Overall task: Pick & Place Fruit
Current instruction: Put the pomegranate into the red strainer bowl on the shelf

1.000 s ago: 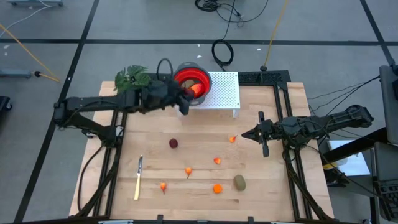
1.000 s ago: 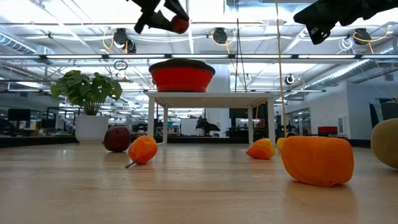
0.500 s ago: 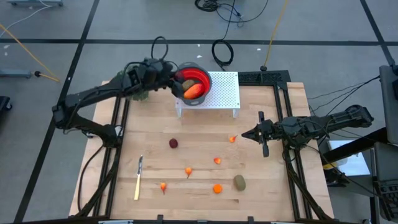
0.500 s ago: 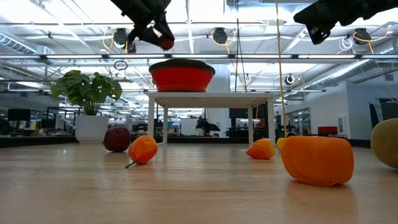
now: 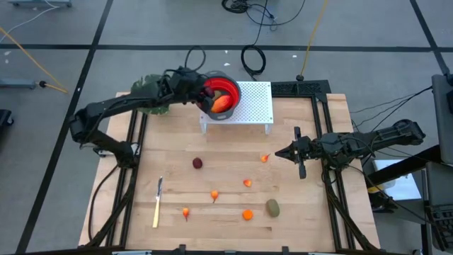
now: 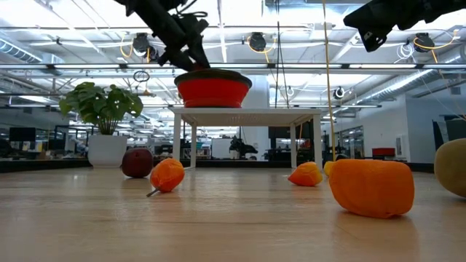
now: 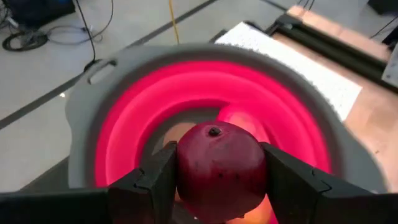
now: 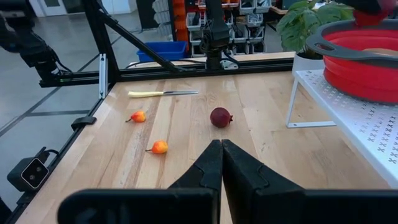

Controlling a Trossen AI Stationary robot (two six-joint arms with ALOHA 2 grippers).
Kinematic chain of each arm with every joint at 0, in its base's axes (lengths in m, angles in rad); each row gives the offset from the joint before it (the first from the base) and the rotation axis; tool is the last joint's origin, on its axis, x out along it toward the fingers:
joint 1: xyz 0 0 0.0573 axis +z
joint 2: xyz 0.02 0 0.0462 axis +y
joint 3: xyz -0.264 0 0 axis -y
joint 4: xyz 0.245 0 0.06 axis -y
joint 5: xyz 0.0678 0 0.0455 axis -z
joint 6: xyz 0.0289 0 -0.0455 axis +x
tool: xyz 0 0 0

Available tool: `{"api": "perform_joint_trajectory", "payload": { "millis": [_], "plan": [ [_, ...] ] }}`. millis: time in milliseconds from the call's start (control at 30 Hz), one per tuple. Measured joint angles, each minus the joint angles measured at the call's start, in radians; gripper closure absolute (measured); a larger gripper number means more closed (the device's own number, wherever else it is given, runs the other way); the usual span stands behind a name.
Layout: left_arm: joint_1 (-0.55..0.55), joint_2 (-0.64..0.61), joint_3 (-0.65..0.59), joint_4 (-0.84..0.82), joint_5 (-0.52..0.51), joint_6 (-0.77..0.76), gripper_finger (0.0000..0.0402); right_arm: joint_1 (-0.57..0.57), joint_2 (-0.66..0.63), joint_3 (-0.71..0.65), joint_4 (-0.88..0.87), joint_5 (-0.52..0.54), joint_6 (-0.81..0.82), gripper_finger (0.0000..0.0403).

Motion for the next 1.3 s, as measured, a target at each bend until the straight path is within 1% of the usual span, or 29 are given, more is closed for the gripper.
{"api": "perform_joint_trajectory", "payload": {
  "millis": [100,300,633,800,1000,1167,1300],
  "plan": [
    [0.0,0.021,0.0,-0.02,-0.001,0.0,0.0202,0.0,0.0,0.0,0.0,0.0,0.0,0.0399],
    [-0.001,0.022,0.0,-0.085,-0.001,-0.001,0.0202,0.0,0.0,0.0,-0.003,0.0,-0.015,0.0399],
    [-0.001,0.022,0.0,-0.082,-0.002,-0.006,0.0202,0.0,0.0,0.0,-0.003,0.001,-0.079,0.0399],
    [-0.001,0.022,0.0,-0.081,-0.002,-0.008,0.0202,0.0,0.0,0.0,-0.003,0.053,-0.079,0.0399],
    [-0.001,0.022,0.0,-0.08,-0.001,-0.009,0.0202,0.0,-0.001,0.0,-0.003,0.053,-0.078,0.0399],
    [-0.001,0.022,0.0,-0.08,-0.002,-0.009,0.0202,0.0,-0.037,-0.001,-0.013,0.052,-0.077,0.0399],
    [-0.001,0.022,0.0,-0.08,-0.002,-0.008,0.0202,0.0,-0.103,-0.001,-0.055,0.052,-0.075,0.0399]
  ]
}}
